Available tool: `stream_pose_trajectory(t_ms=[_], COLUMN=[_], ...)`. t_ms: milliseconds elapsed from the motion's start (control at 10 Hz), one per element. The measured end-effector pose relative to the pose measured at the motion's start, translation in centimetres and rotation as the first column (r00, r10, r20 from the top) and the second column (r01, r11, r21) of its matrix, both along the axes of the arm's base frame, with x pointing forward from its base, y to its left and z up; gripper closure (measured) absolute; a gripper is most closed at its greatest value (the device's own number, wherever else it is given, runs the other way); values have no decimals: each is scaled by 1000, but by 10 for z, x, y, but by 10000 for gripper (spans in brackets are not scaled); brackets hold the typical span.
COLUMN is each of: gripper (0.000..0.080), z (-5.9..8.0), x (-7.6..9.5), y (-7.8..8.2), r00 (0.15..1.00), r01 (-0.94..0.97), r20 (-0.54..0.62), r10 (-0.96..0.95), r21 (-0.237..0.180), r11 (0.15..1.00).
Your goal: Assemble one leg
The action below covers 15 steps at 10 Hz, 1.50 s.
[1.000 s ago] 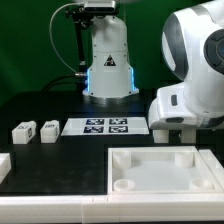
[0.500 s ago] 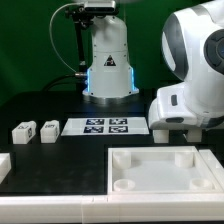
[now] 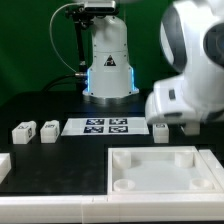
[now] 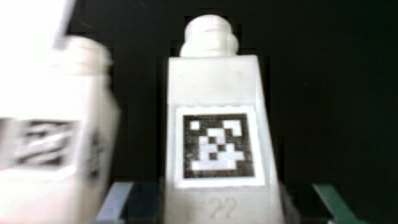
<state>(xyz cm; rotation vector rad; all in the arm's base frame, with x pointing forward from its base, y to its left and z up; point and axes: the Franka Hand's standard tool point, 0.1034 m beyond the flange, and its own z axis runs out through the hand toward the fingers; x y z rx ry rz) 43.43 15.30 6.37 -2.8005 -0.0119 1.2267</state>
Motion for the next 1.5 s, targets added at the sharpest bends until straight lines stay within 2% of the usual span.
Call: stream_pose_trajectory(t_ms=[100,200,300,400,500,600,700,800,900,1000,1100,1200,1400,1500], gripper=[508,508,507,507,507,507,507,507,507,506,506,506,506,506], z=[23,50,67,60,61,61,65,84,108,126,136,146,141,140], x=[16,20,30,45,36,44,48,64,101,127,142,160,156,156], y=[-4,-11,-12,-8,-10,-10,-13,-30,-45,-48,-44,-42,-45,-45], r00=[998,999,999,978,960,916,873,842,761,676,621,500,290,231], r01=[-4,-17,-17,3,8,21,19,-31,-26,-22,-27,-1,5,6], r20=[58,36,42,208,280,401,487,539,648,736,784,864,954,970], r10=[3,17,16,-8,-12,-26,-28,3,-11,-20,-17,-60,-70,-74], r21=[14,19,17,22,13,17,22,42,48,48,43,70,72,75], r11=[1000,1000,1000,1000,1000,1000,1000,999,998,999,999,998,997,997])
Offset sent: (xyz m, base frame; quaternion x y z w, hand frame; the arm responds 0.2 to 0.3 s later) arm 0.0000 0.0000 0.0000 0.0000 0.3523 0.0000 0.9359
